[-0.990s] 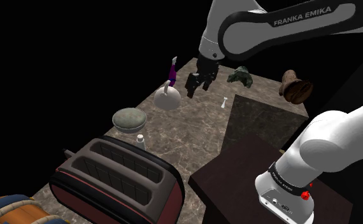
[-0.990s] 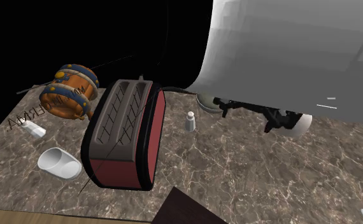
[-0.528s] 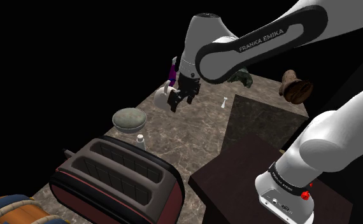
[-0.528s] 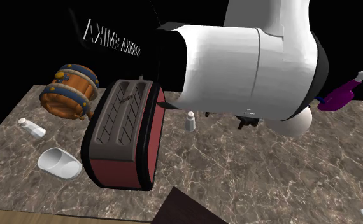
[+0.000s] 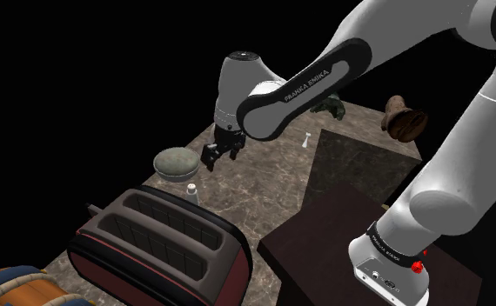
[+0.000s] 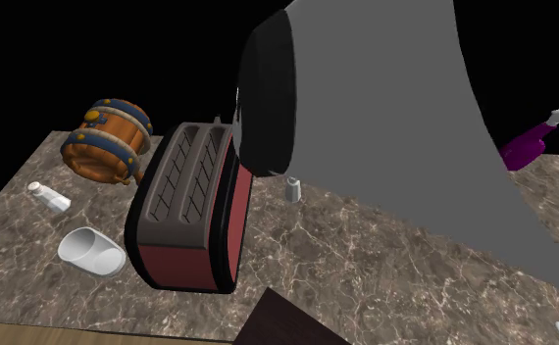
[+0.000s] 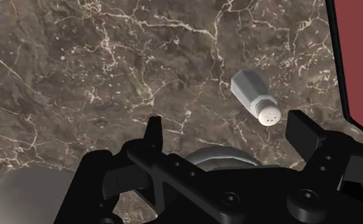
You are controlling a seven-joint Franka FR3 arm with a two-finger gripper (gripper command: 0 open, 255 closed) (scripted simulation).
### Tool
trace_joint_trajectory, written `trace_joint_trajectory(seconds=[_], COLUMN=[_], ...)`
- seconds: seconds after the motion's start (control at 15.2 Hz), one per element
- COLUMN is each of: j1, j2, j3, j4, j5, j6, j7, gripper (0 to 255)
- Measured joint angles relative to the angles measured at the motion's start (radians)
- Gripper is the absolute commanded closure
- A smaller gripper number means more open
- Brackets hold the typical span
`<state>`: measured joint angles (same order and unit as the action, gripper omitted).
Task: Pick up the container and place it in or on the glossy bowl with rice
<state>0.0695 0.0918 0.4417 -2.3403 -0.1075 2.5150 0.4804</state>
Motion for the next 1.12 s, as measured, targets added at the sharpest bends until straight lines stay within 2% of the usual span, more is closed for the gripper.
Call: trace_joint_trajectory(seconds=[0.46,0.66,1.12], j1=[0.098,0.146,0.179], j2=[0.29,0.394,0.482], j3=[-0.049,-0.077,-0.119], j4=[0.18,0.268,0.293], j5=[-0.177,-0.219,-0.266], j6=[0.078,0.088,0.149], j7=[0.172,0.215,0.247], gripper=[0,0,0])
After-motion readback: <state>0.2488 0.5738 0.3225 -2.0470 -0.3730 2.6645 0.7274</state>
